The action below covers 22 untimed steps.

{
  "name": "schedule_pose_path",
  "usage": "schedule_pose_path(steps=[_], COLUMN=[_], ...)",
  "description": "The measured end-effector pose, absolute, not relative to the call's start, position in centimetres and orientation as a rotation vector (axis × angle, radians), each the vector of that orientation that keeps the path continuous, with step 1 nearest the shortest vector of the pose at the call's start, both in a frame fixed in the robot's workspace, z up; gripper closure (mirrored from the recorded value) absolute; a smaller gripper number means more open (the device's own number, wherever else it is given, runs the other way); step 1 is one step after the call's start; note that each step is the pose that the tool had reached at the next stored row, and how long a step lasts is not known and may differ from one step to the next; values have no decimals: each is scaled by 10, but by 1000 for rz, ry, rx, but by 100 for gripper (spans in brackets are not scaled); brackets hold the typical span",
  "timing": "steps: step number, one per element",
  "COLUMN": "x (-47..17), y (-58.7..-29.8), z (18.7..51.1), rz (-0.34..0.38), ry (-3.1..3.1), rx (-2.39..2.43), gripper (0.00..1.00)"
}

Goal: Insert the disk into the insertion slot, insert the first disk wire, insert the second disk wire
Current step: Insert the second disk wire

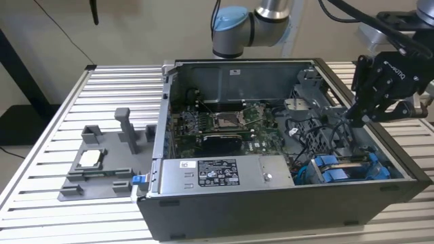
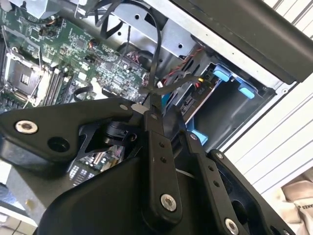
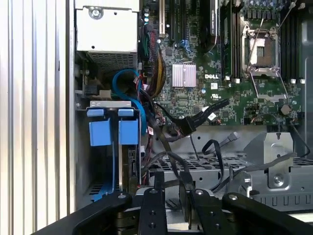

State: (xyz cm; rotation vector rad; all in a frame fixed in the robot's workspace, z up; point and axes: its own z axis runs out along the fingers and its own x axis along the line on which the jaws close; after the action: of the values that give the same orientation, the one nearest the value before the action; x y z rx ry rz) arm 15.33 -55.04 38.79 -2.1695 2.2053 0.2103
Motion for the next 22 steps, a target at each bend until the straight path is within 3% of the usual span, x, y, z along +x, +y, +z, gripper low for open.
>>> schedule_pose_path(steps=[22], x=[114], y=[-534], z=[394], rz=[143], ry=[2176], rx=[-2168], gripper=[73])
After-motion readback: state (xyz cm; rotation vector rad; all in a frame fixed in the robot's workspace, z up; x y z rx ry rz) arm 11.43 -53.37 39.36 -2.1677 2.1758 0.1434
